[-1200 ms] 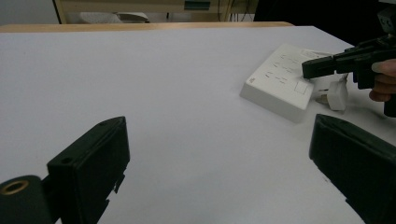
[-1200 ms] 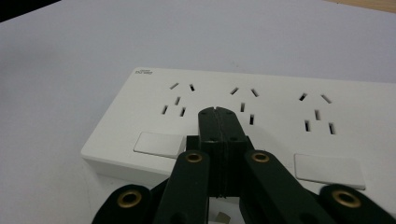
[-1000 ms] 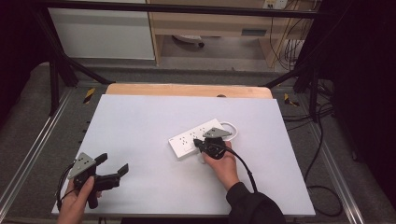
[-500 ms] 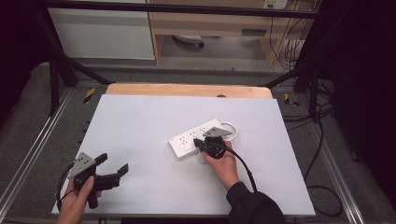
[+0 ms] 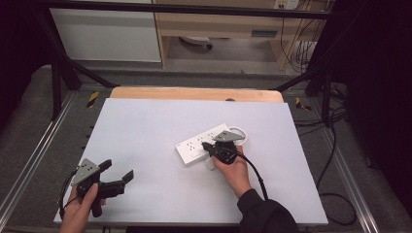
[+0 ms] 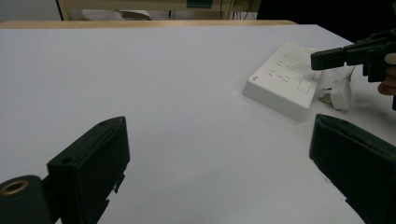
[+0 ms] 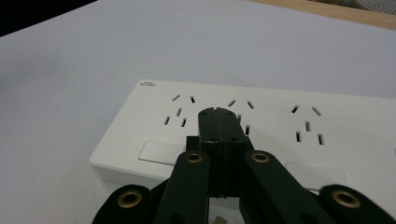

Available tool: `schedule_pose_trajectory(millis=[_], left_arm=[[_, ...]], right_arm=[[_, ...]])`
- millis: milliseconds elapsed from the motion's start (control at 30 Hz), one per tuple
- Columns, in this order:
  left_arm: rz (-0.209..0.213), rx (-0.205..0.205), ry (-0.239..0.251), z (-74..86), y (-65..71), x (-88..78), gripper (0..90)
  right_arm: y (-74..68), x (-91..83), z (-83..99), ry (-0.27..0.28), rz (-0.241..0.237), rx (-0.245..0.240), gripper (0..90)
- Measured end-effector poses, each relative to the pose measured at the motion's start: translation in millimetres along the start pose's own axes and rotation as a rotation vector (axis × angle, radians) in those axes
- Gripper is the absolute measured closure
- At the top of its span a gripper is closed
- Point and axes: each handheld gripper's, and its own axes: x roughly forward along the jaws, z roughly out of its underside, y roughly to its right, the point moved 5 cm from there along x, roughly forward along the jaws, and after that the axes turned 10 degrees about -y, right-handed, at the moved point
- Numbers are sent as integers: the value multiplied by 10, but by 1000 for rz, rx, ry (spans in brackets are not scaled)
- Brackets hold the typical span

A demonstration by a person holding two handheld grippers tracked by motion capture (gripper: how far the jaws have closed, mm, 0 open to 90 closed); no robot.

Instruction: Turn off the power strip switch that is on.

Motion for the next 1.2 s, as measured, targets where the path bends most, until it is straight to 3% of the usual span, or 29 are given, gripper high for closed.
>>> schedule_pose_trajectory(millis=[400,1200], left_arm=[[-3,-15,2,-4,-16,11,49],[0,-4,-2,1,0,12,49]], right_arm=[[20,-82,-69,39,-13,20,900],[128,-360,-158,99,-4,42,900]])
